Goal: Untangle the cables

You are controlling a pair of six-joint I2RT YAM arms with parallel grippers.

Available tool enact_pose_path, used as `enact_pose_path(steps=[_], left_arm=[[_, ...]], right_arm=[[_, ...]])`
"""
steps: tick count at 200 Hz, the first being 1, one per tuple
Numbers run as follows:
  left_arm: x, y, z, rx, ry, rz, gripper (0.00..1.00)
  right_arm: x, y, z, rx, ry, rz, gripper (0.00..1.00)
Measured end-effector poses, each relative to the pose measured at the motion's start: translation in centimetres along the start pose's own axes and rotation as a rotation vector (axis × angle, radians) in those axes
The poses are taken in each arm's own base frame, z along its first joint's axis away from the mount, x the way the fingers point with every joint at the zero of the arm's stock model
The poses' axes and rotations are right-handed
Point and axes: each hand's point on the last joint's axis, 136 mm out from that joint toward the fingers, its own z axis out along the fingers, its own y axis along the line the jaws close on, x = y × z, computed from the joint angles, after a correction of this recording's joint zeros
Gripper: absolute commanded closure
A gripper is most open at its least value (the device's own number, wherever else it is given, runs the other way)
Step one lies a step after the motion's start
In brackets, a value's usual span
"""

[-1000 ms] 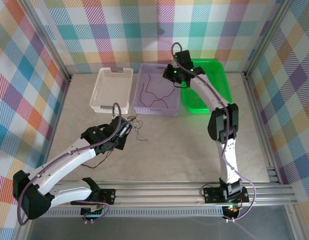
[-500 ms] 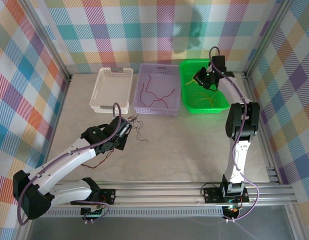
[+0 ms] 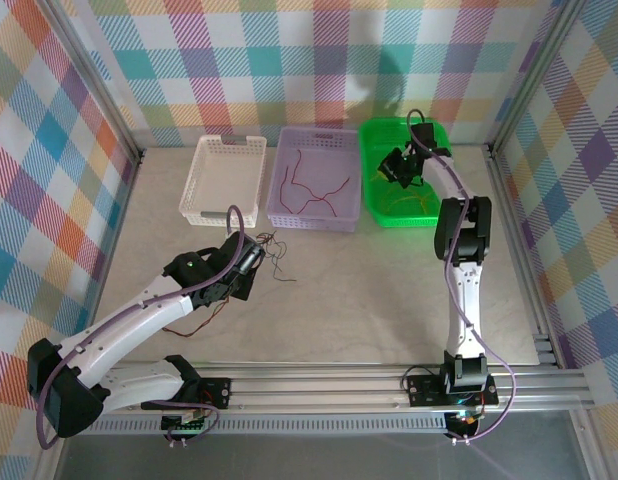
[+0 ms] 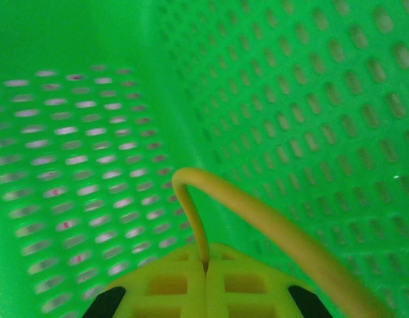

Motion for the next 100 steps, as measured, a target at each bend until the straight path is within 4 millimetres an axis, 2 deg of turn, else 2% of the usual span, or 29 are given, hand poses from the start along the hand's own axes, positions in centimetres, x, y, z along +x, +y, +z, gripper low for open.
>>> enact_pose_path(steps=[19, 68, 83, 100], left_arm=[[0.0, 0.0, 0.1, -0.001, 0.002, -0.002, 1.00], [0.0, 0.0, 0.1, 0.001, 0.006, -0.002, 1.00], [0.0, 0.0, 0.1, 0.003, 0.006, -0.002, 1.00], [0.0, -0.1, 0.1, 0.005, 0.005, -0.003, 1.00]], right_arm=[[0.0, -0.6, 0.7, 0.022, 0.020, 0.012, 1.00], [-0.8, 0.5, 0.3, 0.024, 0.018, 0.008, 1.00], [-0.6, 0.4, 0.2, 0.030, 0.024, 0.009, 0.91], [-0.4, 0.2, 0.2, 0.038, 0.033, 0.009, 0.77]])
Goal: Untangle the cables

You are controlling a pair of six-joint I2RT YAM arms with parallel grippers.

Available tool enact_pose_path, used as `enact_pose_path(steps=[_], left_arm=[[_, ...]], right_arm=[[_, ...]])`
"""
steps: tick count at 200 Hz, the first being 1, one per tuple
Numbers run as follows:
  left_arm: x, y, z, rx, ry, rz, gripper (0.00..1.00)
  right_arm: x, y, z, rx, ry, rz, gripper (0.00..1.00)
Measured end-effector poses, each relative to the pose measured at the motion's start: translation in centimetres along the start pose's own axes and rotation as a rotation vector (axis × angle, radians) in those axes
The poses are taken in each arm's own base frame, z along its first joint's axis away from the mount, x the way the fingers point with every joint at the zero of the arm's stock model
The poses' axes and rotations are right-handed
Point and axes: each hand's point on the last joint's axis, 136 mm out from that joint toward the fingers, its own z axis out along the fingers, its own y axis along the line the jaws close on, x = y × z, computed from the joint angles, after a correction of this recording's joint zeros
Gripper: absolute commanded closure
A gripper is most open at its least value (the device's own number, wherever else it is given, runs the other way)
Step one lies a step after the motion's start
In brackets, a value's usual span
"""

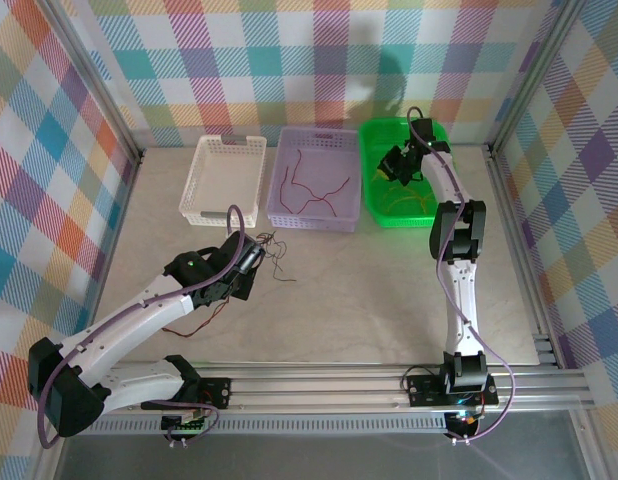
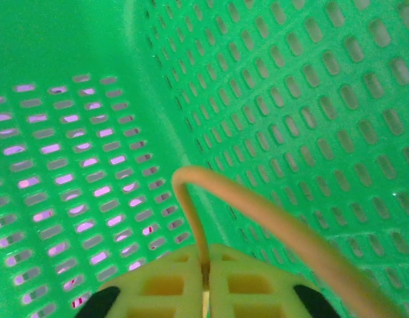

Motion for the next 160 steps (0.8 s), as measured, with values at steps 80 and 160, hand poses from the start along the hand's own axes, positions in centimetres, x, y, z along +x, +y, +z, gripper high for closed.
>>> enact_pose_path(steps=[80, 160], left_arm=[[0.1, -0.3, 0.0, 0.018, 0.006, 0.000, 1.00], [0.1, -0.4, 0.0, 0.025, 0.008, 0.000, 1.00]], right_arm=[[0.6, 1.1, -1.9, -0.004, 0.018, -0.006, 0.48], [0.4, 7.3, -9.4, -0.100, -0.052, -0.085, 0.43]])
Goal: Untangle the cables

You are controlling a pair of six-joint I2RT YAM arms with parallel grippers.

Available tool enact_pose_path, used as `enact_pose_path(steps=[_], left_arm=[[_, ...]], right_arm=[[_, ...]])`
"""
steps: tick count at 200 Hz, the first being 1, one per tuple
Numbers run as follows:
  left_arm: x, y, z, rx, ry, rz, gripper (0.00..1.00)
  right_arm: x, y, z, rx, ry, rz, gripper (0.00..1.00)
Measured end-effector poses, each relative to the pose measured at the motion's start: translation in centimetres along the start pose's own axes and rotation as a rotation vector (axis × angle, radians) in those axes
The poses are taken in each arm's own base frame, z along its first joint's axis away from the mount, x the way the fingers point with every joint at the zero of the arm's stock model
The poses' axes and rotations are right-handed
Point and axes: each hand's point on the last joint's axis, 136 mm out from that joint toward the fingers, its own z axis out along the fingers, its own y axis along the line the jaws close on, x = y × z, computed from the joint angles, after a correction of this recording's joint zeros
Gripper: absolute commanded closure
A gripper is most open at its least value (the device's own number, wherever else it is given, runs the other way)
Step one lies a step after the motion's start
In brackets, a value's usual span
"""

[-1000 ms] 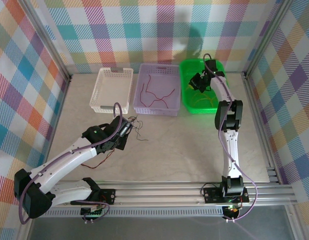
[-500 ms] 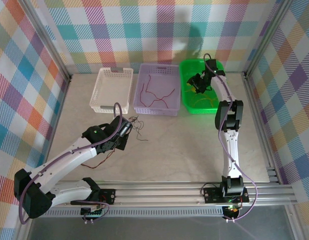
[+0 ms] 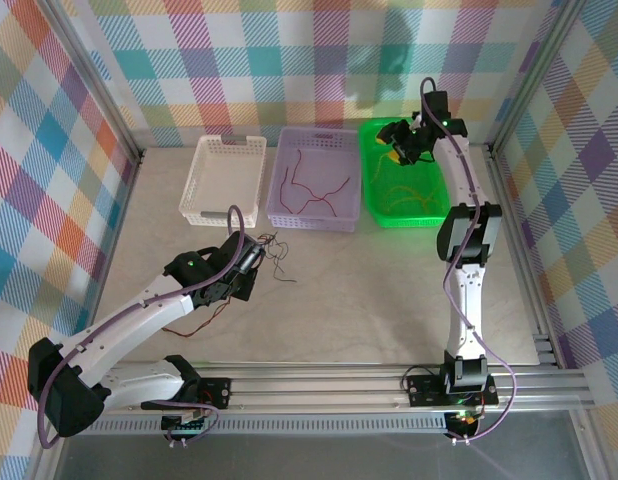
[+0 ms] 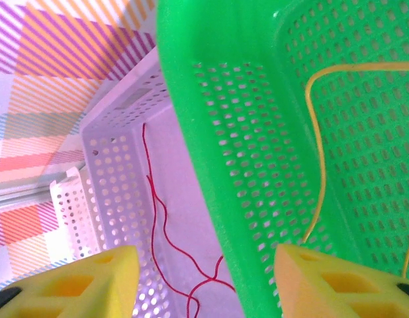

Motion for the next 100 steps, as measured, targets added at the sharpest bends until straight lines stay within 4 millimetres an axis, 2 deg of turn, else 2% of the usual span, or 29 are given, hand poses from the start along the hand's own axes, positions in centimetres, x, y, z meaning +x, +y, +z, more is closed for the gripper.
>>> enact_pose_path(steps=[37, 57, 82, 100], left_arm=[[0.0, 0.0, 0.0, 0.000, 0.000, 0.000, 1.00], [0.0, 0.0, -0.1, 0.002, -0.004, -0.002, 1.00], [0.1, -0.3, -0.7, 0.041, -0.020, -0.009, 1.00], [-0.3, -0.8, -1.9, 0.108, -0.066, -0.032, 1.00]], right_arm=[[0.8, 0.0, -0.2, -0.003, 0.034, -0.005, 0.42], [1.8, 0.8, -1.0, -0.013, 0.052, -0.030, 0.41], [3.6, 3.6, -4.3, -0.062, 0.056, -0.106, 0.40], [6.6, 7.3, -7.8, -0.151, 0.064, -0.205, 0.38]])
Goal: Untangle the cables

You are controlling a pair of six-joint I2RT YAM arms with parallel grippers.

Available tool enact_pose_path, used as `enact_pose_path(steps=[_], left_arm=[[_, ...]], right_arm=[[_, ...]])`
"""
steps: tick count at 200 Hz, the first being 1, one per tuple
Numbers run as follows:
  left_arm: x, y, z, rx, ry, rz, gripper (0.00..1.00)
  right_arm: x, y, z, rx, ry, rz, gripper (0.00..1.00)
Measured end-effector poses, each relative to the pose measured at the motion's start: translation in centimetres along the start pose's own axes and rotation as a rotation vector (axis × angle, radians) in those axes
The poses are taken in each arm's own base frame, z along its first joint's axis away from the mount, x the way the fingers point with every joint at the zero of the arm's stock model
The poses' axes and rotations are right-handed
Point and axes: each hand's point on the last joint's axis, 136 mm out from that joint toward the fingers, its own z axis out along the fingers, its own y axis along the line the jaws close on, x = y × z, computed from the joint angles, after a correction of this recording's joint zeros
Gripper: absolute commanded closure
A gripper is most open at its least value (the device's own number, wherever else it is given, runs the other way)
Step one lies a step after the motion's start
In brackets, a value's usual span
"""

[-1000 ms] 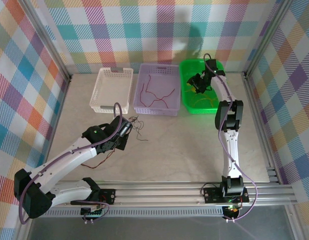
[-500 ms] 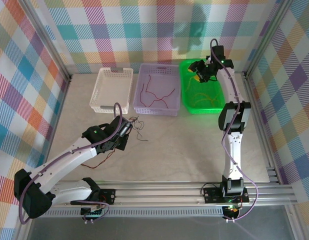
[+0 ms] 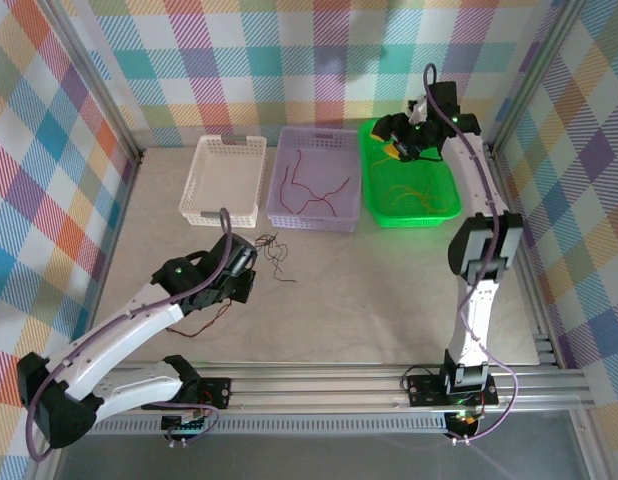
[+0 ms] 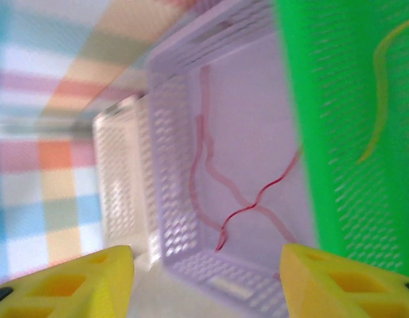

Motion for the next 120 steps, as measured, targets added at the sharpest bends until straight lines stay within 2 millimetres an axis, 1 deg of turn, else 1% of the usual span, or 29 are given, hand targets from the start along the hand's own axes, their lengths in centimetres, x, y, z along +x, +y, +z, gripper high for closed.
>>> enact_pose_path(steps=[8, 16, 28, 35, 41, 53, 69, 78, 93, 105, 120], left_arm=[[-0.3, -0.4, -0.6, 0.035, -0.021, -0.013, 1.00], [-0.5, -0.8, -1.3, 0.070, -0.036, -0.024, 1.00], [-0.9, -1.5, -2.1, 0.121, -0.049, -0.046, 1.00], [-1.3, -1.9, -2.4, 0.150, -0.054, -0.062, 1.00], [-1.5, -2.3, -2.7, 0.172, -0.058, -0.079, 1.00], [-2.1, -3.1, -3.0, 0.221, -0.065, -0.111, 1.00], [-2.7, -4.2, -3.1, 0.277, -0.073, -0.154, 1.00], [-3.1, -4.7, -3.1, 0.304, -0.079, -0.176, 1.00], [-4.2, -5.7, -3.2, 0.353, -0.101, -0.213, 1.00], [-5.0, -6.5, -3.2, 0.396, -0.128, -0.238, 1.00], [-5.8, -7.3, -3.1, 0.446, -0.152, -0.272, 0.99]], right_arm=[[1.6, 2.2, -1.1, -0.052, 0.007, -0.056, 0.37], [3.6, 4.3, -2.2, -0.108, 0.023, -0.112, 0.36], [7.1, 7.1, -3.5, -0.202, 0.054, -0.199, 0.36], [9.1, 8.1, -4.1, -0.244, 0.074, -0.235, 0.35], [11.1, 9.1, -4.4, -0.288, 0.099, -0.273, 0.35], [14.9, 9.9, -4.6, -0.359, 0.152, -0.327, 0.35], [19.2, 9.6, -4.1, -0.414, 0.222, -0.369, 0.35], [21.9, 8.9, -3.5, -0.432, 0.270, -0.383, 0.36], [25.5, 7.5, -2.6, -0.442, 0.324, -0.394, 0.36], [28.0, 6.3, -2.4, -0.452, 0.355, -0.399, 0.36], [30.0, 5.1, -2.4, -0.468, 0.369, -0.405, 0.36]])
